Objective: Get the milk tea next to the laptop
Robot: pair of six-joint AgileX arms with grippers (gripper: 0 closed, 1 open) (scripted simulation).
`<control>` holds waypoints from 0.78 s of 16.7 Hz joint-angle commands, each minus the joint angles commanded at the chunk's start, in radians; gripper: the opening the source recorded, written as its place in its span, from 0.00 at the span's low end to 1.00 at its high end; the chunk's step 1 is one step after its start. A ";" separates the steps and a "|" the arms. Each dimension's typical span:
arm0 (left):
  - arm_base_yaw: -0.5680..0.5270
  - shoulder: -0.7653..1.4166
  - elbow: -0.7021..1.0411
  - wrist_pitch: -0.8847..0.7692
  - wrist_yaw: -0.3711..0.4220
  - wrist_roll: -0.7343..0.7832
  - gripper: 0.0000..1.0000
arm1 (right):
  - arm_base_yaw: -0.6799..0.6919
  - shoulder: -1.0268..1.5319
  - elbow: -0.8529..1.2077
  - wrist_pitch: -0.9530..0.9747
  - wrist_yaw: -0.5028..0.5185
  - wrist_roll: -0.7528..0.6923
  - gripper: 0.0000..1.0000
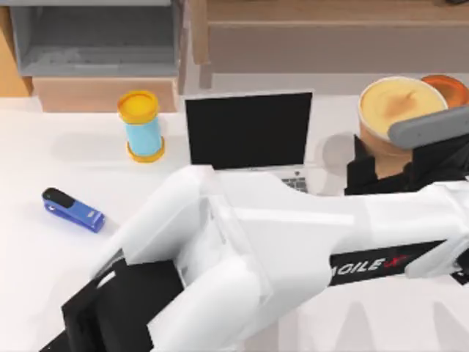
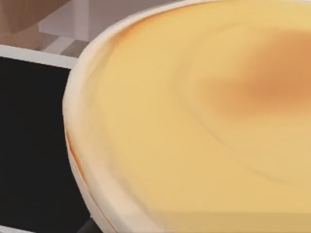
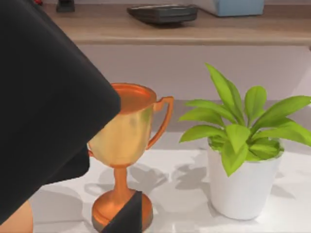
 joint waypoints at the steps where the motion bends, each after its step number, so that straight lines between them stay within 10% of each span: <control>1: 0.000 0.000 0.000 0.000 0.000 0.000 0.00 | 0.000 0.000 0.000 0.000 0.000 0.000 1.00; 3: 0.000 0.000 0.000 0.000 0.000 0.000 0.00 | 0.000 0.000 0.000 0.000 0.000 0.000 1.00; 13: 0.000 0.000 0.000 0.000 0.000 0.000 0.75 | 0.000 0.000 0.000 0.000 0.000 0.000 1.00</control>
